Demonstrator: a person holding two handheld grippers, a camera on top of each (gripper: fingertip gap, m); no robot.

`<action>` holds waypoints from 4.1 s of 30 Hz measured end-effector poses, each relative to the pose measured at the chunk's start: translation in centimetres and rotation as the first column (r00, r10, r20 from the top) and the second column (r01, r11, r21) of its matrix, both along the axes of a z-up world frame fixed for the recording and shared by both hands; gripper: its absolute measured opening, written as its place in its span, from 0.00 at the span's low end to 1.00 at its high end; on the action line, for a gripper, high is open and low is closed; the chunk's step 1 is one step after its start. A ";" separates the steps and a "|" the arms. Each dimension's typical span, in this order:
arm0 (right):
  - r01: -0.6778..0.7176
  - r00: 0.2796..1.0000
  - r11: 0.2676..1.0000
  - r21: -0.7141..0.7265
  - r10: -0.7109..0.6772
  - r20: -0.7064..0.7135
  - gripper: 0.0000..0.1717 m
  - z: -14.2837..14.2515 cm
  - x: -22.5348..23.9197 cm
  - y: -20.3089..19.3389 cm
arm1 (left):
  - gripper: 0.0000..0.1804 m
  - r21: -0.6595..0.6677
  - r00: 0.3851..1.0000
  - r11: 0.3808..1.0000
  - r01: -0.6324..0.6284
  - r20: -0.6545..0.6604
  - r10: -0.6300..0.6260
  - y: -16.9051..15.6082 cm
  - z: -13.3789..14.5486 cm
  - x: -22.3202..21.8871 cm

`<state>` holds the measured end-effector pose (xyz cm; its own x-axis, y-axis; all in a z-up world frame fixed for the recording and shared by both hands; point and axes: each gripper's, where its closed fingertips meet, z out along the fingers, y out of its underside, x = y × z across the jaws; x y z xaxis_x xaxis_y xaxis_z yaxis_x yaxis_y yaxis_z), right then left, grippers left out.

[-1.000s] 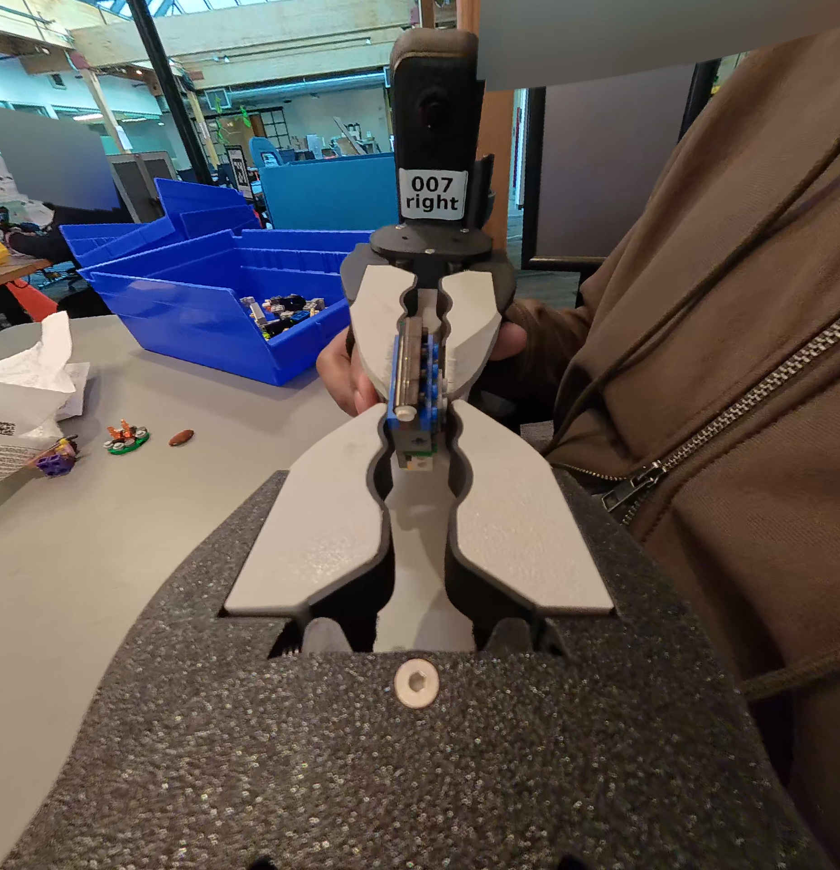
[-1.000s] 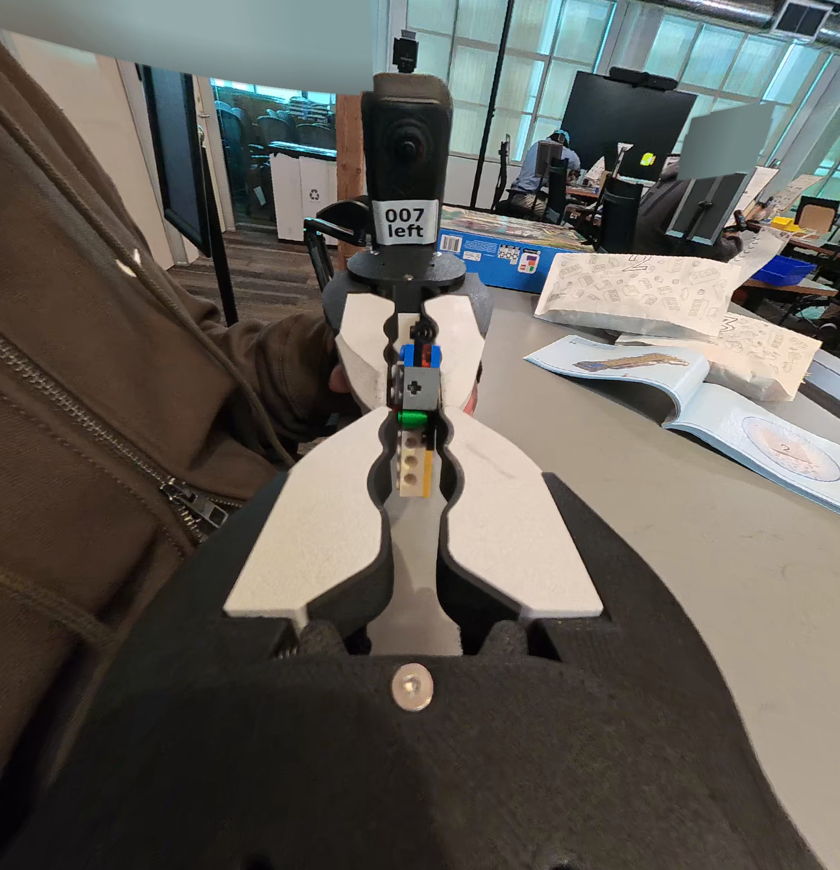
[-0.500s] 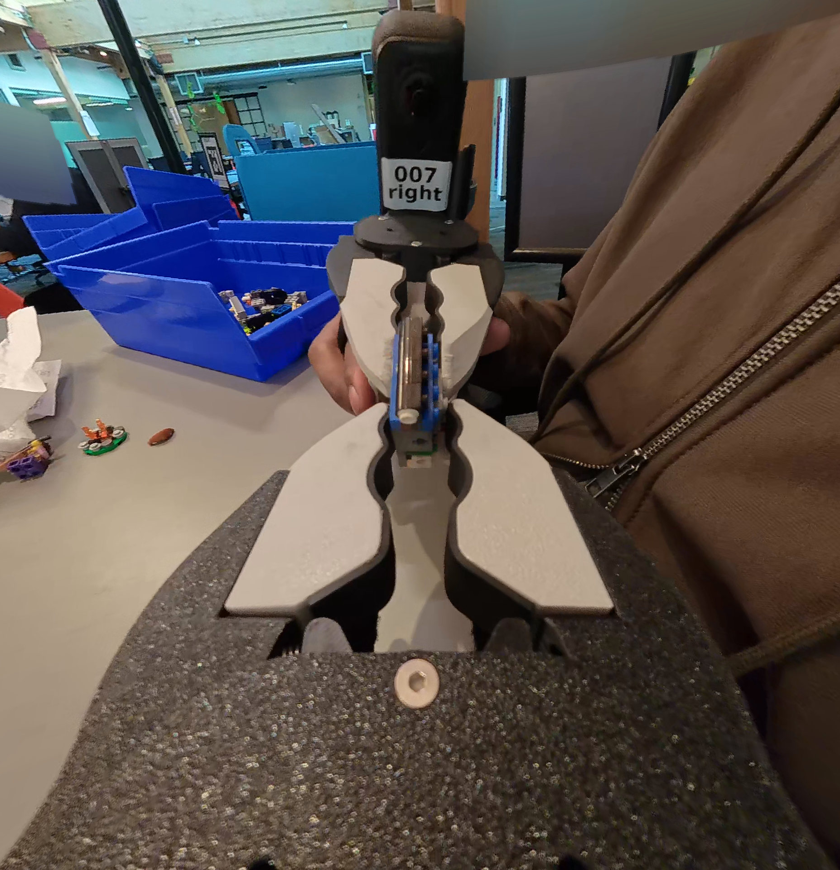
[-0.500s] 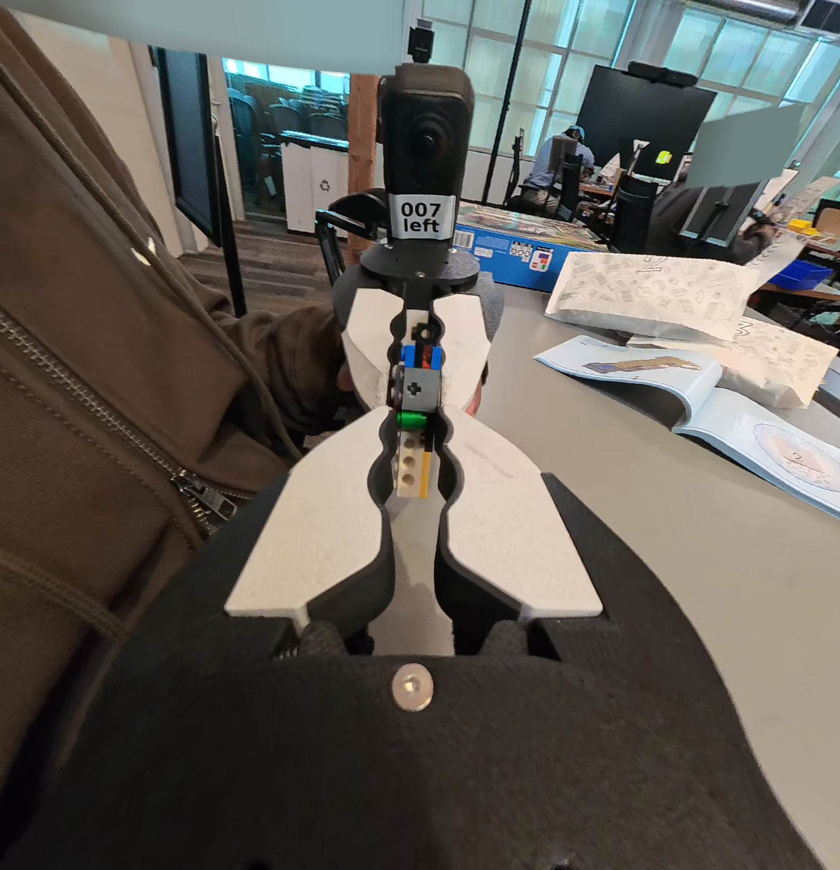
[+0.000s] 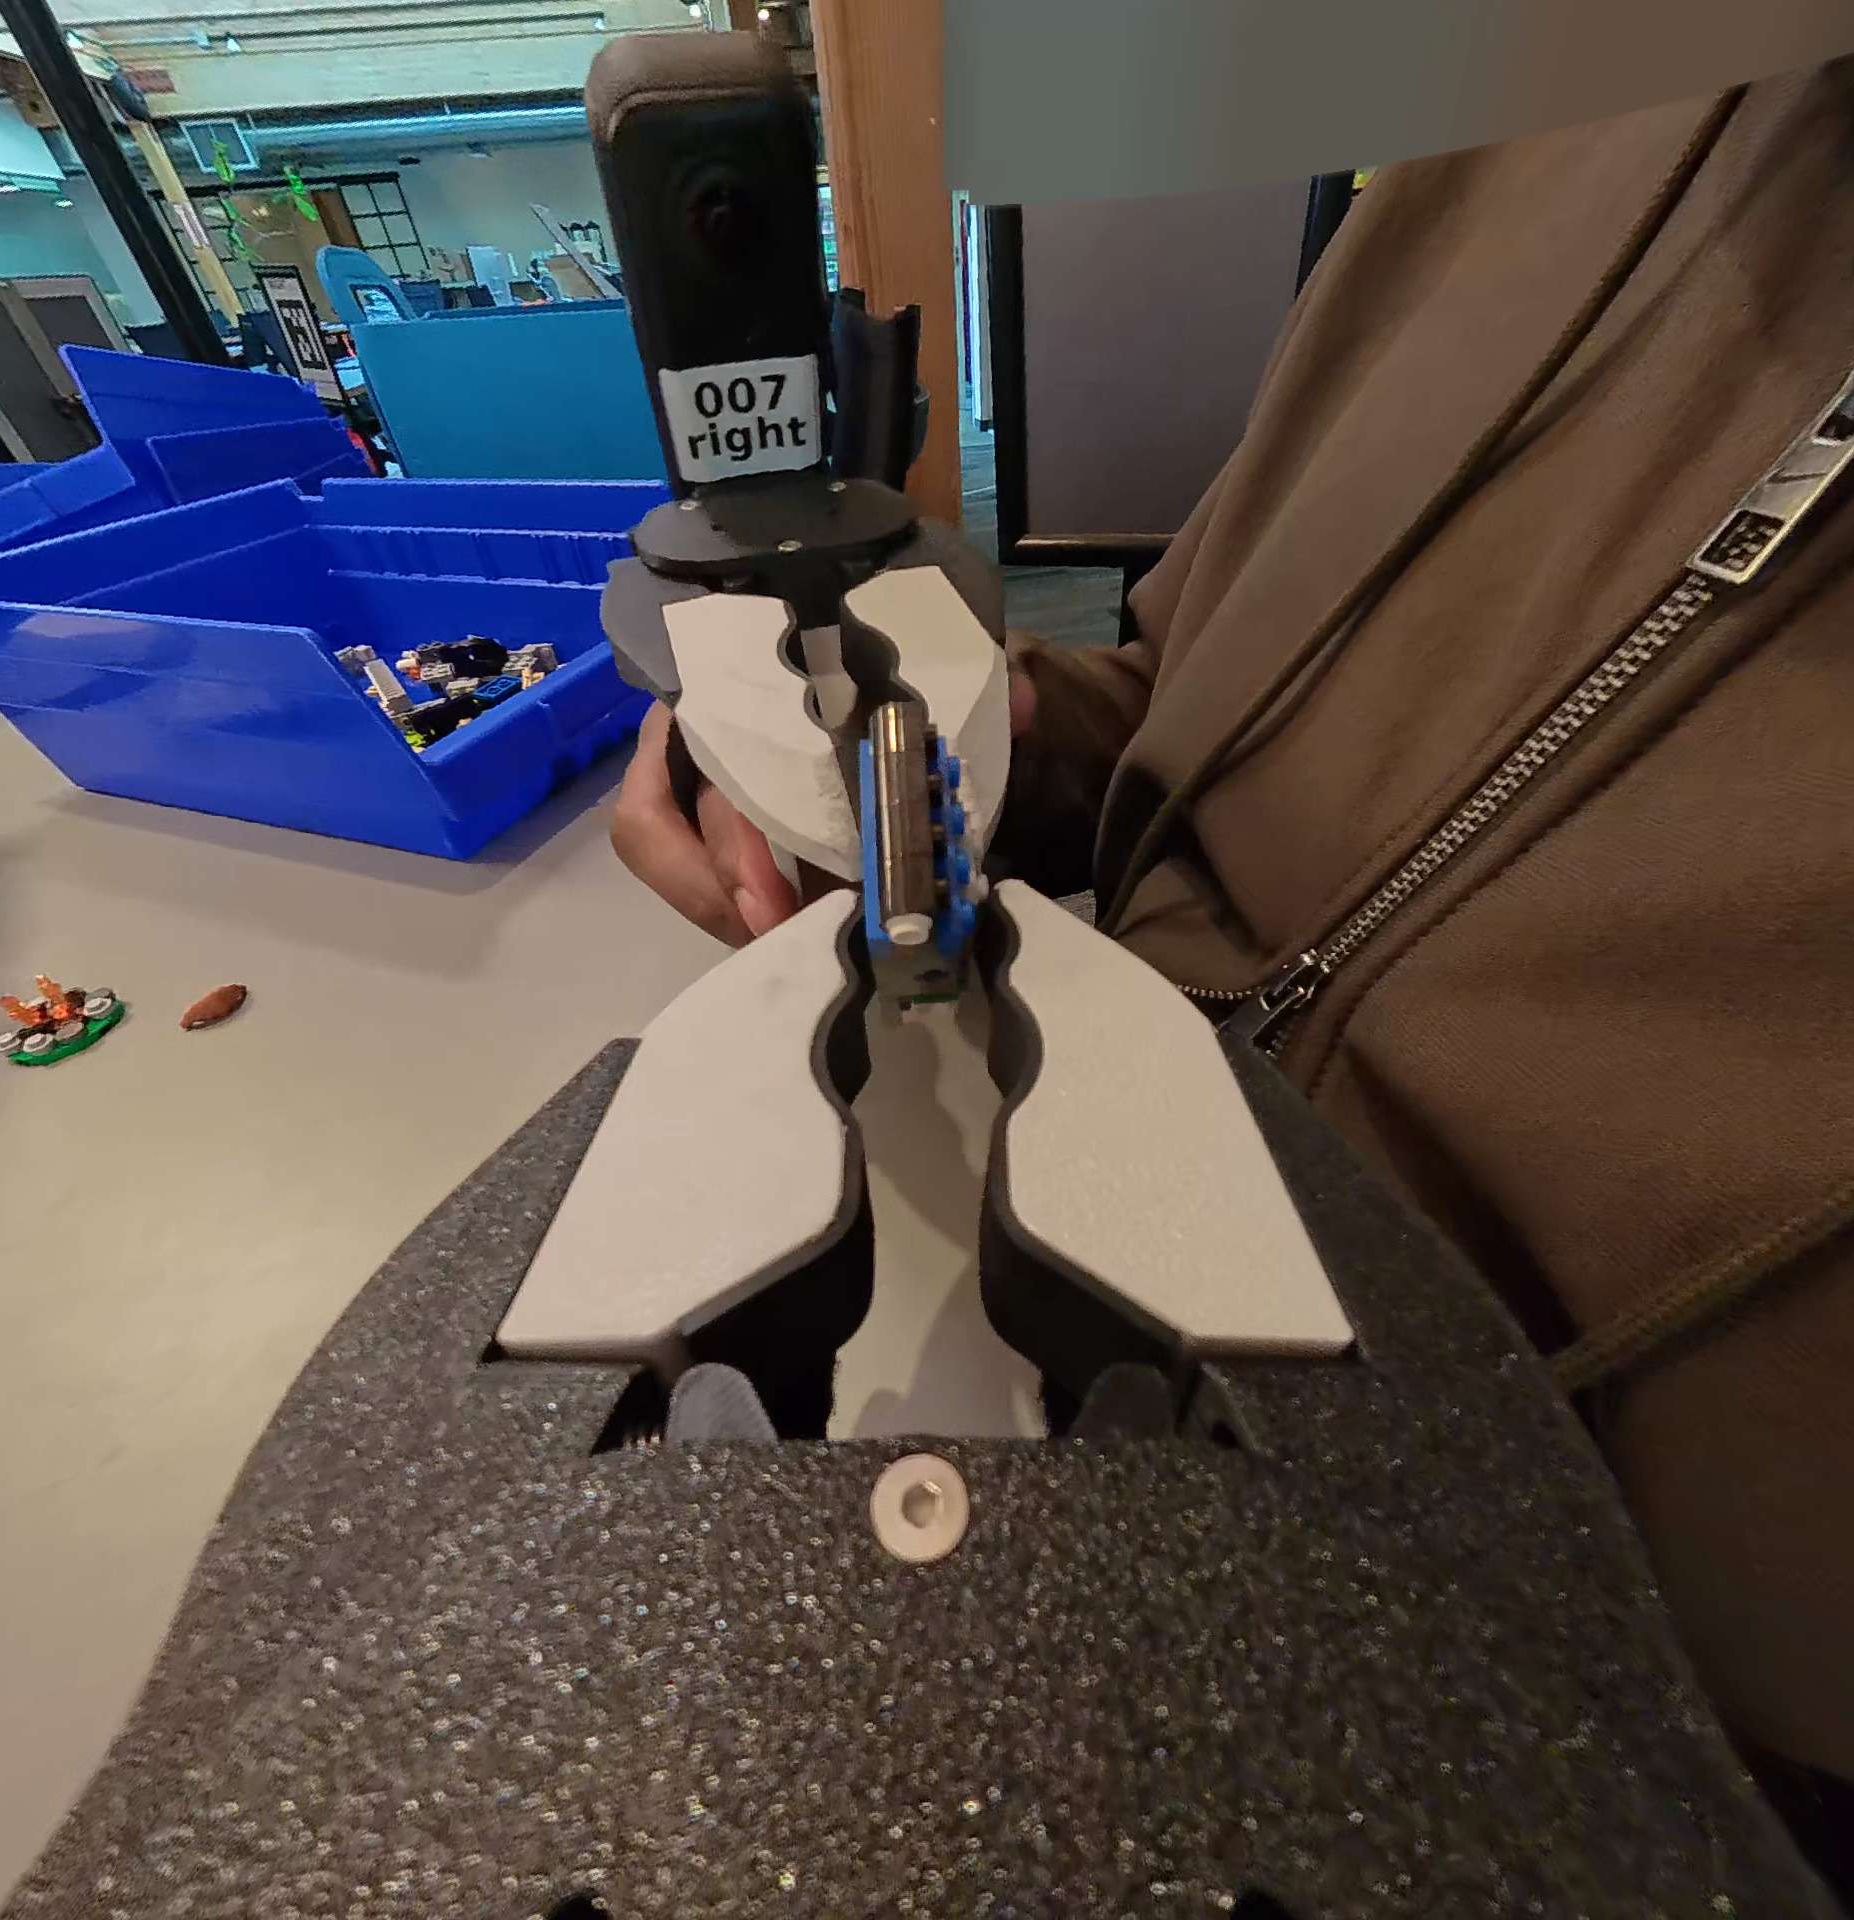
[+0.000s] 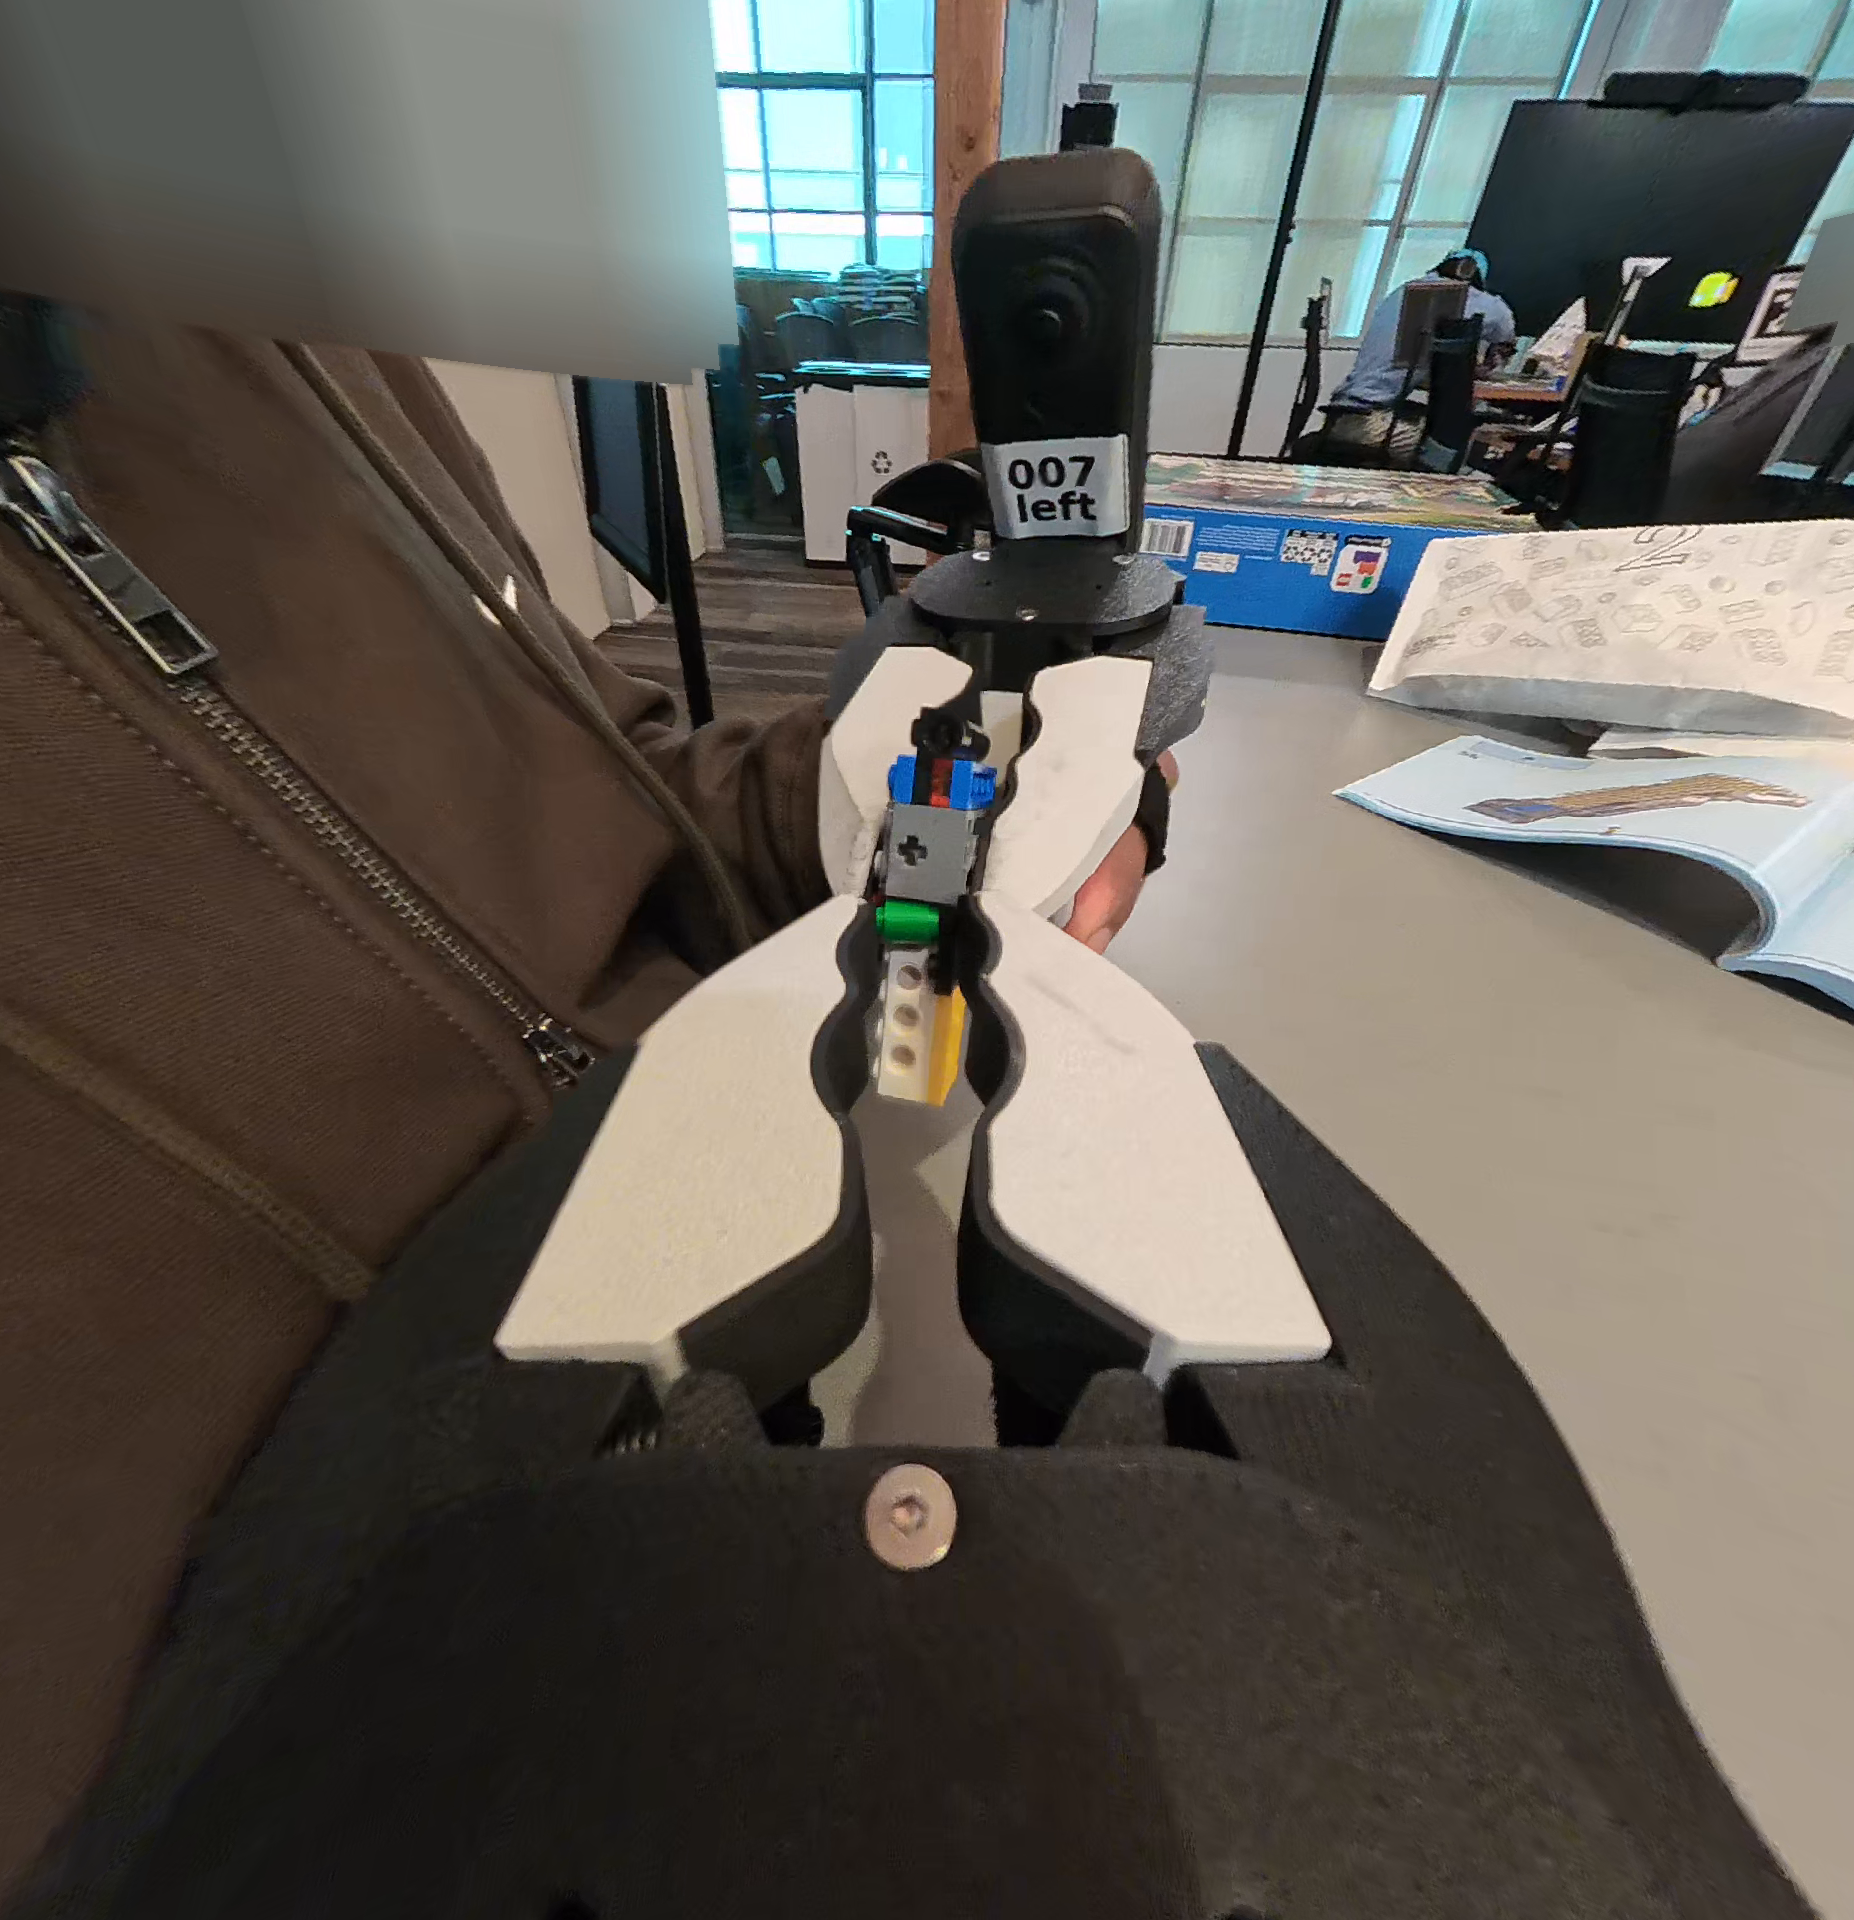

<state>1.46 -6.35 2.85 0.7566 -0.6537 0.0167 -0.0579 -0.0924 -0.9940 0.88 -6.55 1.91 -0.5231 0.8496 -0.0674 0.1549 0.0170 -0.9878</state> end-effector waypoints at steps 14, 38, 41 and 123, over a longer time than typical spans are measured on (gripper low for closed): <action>0.159 0.987 0.987 0.020 -0.160 0.035 0.09 0.7 1.5 -2.0 | 0.10 0.109 0.965 0.990 -0.088 -0.236 0.112 -1.7 1.8 1.7; 0.648 0.761 0.726 0.230 -0.629 -0.158 0.02 0.5 3.4 -14.6 | 0.10 0.391 0.815 0.862 -0.321 -0.350 0.462 -5.6 0.3 5.7; 0.633 0.771 0.718 0.287 -0.619 -0.152 0.03 1.4 2.0 -15.8 | 0.10 0.386 0.814 0.868 -0.312 -0.362 0.454 -5.5 0.4 5.8; -0.268 0.369 0.493 -0.828 -0.741 -0.561 0.17 -7.2 6.5 -25.4 | 0.10 0.340 0.835 0.898 -0.279 -0.376 0.402 -5.1 1.0 7.0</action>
<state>7.91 -31.80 -4.36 0.4691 -0.8754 0.1167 -0.8813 -0.4556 0.1253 7.92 -11.65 2.87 -0.7055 0.5650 0.4278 -0.3443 0.2544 -0.9037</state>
